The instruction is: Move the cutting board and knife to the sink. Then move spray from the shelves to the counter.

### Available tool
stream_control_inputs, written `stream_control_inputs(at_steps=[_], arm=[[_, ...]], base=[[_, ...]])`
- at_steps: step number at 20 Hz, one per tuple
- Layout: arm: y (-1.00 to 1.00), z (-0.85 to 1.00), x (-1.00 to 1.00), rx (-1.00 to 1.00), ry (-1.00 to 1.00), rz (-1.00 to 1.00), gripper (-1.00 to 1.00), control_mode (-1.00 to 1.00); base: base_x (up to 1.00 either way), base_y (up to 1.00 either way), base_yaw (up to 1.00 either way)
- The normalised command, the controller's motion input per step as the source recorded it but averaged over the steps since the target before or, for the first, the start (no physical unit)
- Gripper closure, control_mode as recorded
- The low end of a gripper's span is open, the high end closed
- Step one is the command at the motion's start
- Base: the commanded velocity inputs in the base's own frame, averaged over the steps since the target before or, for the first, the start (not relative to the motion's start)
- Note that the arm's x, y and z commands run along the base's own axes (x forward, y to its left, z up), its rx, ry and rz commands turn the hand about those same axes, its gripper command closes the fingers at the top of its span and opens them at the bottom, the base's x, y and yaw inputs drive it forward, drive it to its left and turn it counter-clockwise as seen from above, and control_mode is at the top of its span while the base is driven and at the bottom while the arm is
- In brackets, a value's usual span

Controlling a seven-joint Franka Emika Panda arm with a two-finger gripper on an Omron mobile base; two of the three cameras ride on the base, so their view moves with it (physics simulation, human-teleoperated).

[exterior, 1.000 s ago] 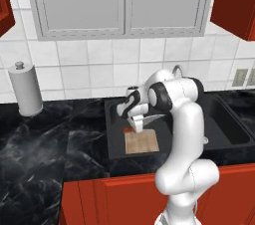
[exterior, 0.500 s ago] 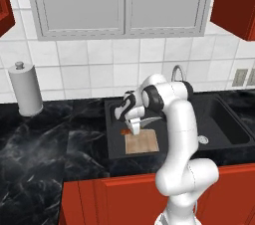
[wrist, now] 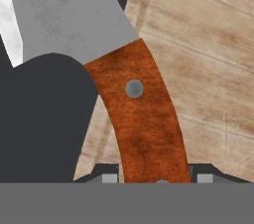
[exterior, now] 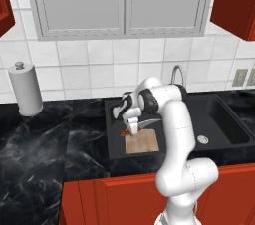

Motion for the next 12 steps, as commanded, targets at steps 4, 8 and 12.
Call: stream_control_inputs(at_steps=[4,8,12], arm=[[0.00,-0.31,0.12,0.00,0.04,0.00,1.00,-1.00],[0.00,-0.30,0.02,0.00,0.01,0.00,1.00,-1.00],[0.00,-0.20,-0.03,0.00,0.00,0.00,1.00,-1.00]], base=[[0.00,0.00,0.00],[0.00,0.00,0.00],[0.00,0.00,0.00]])
